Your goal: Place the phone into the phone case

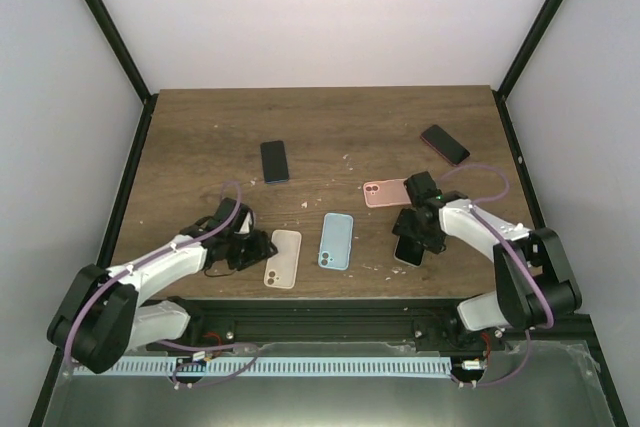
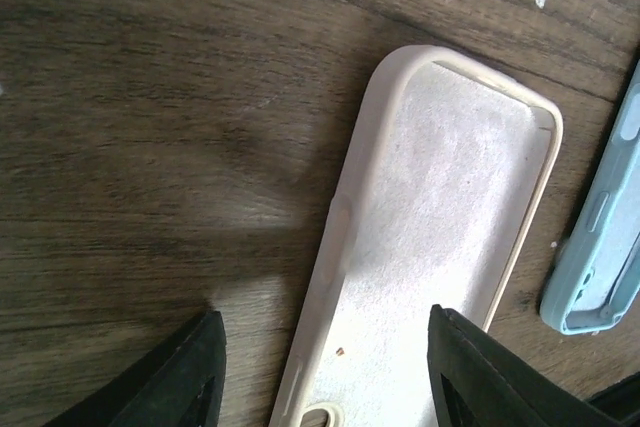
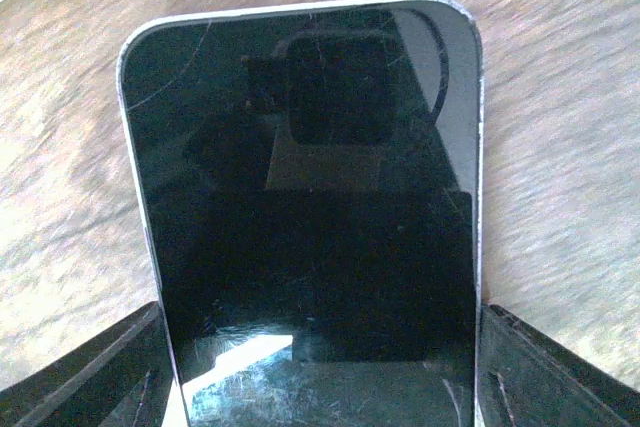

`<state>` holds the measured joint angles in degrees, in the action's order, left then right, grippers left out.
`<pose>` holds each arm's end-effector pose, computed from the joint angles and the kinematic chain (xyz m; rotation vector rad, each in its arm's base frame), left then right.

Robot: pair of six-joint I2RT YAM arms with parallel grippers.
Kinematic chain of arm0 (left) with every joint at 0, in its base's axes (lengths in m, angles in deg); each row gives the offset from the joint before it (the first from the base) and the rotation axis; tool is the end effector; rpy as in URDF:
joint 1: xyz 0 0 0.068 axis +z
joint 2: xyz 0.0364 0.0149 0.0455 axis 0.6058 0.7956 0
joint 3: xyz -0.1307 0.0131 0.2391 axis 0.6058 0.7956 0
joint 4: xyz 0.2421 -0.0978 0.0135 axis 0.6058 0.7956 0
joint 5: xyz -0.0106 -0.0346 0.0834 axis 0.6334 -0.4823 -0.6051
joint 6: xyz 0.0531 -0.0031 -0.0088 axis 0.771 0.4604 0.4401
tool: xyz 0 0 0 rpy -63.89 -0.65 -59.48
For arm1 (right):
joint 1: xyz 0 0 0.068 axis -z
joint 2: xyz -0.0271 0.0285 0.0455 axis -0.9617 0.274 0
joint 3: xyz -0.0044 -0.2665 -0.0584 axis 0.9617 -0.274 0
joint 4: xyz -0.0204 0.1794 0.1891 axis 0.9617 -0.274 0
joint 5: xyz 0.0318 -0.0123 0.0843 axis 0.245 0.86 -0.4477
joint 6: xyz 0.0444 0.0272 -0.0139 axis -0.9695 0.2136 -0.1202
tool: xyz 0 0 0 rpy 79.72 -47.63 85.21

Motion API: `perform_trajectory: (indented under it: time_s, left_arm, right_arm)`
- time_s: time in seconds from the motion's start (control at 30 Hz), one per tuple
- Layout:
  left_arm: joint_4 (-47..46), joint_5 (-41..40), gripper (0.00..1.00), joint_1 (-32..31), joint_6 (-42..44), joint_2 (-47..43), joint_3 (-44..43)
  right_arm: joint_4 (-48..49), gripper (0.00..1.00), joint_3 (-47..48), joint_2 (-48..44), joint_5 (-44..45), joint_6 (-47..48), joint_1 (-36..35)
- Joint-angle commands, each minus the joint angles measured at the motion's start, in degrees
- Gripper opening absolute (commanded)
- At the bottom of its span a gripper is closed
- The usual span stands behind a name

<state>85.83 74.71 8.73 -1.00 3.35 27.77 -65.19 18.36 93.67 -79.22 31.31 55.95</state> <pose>0.1631 -0.1014 0.1431 -0.2830 2.8563 -0.7609 0.2172 0.0690 0.1540 0.6514 2.8458 0.1026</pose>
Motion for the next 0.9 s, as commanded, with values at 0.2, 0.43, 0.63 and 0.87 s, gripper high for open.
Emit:
perform_trajectory:
  time_s: [0.2, 0.43, 0.63, 0.87]
  left_arm:
    - [-3.6, -2.5, 0.41, -1.6, 2.1, 7.5, -2.3]
    - [-5.6, -3.8, 0.23, -3.1, -0.8, 12.5, -5.9]
    - [-5.0, -3.9, 0.11, -4.0, -2.4, 16.7, -10.0]
    - [-3.4, -6.1, 0.1, -3.9, -3.5, 16.6, -12.4]
  right_arm:
    - [-1.1, 0.68, 1.5, -8.2, -5.1, -3.2, -8.9]
    - [1.2, 0.67, 4.9, -9.2, -6.1, -5.4, -16.6]
    - [3.0, 0.67, 8.8, -6.6, -5.7, -6.8, -22.1]
    - [6.7, 0.67, 13.1, -2.0, -6.9, -8.1, -27.5]
